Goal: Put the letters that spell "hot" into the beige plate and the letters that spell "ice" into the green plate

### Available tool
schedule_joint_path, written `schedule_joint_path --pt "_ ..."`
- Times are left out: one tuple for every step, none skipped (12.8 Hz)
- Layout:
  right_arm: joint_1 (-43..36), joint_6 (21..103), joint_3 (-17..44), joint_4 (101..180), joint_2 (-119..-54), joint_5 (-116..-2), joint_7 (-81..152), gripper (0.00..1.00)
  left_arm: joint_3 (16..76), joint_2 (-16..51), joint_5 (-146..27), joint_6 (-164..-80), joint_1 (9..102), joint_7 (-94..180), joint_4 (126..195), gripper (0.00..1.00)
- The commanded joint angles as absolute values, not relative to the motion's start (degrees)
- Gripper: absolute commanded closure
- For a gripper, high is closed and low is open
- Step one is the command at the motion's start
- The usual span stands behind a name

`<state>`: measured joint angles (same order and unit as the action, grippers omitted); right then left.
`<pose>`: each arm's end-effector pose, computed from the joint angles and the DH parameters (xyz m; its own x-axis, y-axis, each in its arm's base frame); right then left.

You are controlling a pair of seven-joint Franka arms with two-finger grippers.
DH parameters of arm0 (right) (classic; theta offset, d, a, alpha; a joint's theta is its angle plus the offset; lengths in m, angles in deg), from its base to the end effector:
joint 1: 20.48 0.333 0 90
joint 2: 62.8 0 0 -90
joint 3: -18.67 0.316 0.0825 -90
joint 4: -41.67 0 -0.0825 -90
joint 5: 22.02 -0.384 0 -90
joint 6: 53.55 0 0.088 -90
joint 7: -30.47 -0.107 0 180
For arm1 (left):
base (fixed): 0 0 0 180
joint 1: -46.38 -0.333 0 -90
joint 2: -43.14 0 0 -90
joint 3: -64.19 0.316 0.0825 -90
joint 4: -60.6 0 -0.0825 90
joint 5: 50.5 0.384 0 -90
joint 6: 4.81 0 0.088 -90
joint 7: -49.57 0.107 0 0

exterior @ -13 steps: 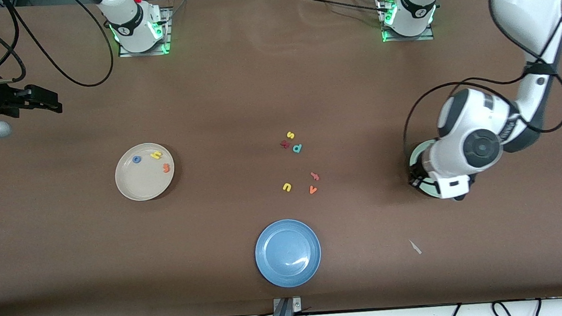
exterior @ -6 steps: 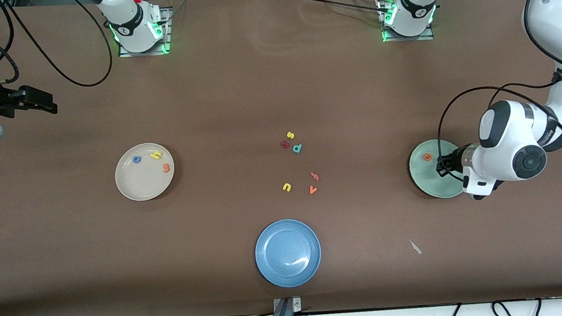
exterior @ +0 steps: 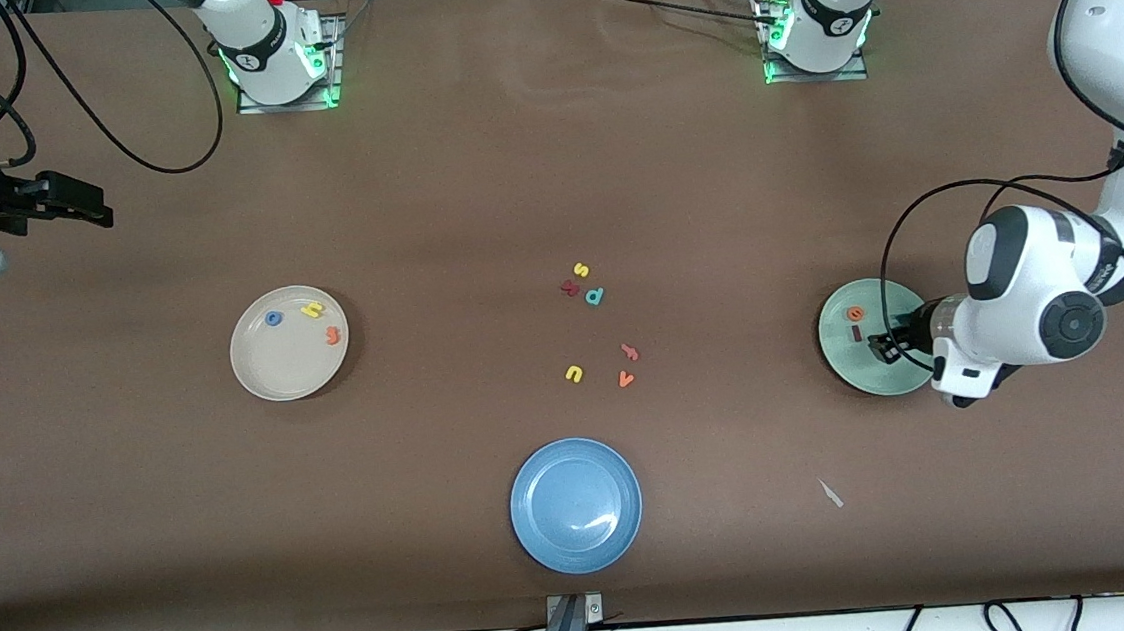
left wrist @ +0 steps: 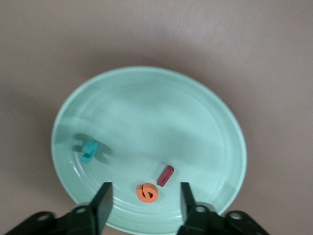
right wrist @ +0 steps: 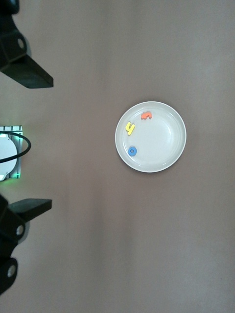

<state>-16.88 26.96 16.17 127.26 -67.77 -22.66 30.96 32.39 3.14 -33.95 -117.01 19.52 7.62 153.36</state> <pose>0.5622 0.0132 0.5987 0.9843 0.0288 -0.1744 0.0277 -0.9996 -0.0089 0.6600 0.0044 0.2433 0.8123 0.5263 -0.2514 0.5264 -0.8471 -0.0723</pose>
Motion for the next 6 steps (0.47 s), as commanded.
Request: schedule_joint_path --pt "-16.53 27.13 15.77 128.15 -66.84 -23.69 31.53 0.00 31.76 9.19 -37.83 -116.17 18.17 10.10 153.50 0.00" --pt "-16.44 26.96 15.86 128.15 -66.84 -23.69 31.35 0.00 31.58 9.99 -37.93 -113.99 17.90 12.54 151.93 0.00" --pt "-16.44 26.96 15.86 128.07 -66.84 -23.69 31.44 0.00 31.23 11.13 -37.85 -110.66 17.90 15.87 150.26 0.00" --pt "-16.53 26.96 15.86 128.15 -66.93 -23.69 31.44 0.00 31.14 12.36 -37.84 -107.50 17.90 19.56 147.81 0.00" --pt "-16.53 26.87 15.86 128.15 -66.84 -23.69 31.52 0.00 30.79 13.42 -37.84 -103.29 17.99 23.34 145.00 0.00" --pt "-16.53 26.87 15.86 128.15 -66.84 -23.78 31.53 0.00 30.00 13.78 -37.84 -98.55 17.99 26.34 141.40 0.00"
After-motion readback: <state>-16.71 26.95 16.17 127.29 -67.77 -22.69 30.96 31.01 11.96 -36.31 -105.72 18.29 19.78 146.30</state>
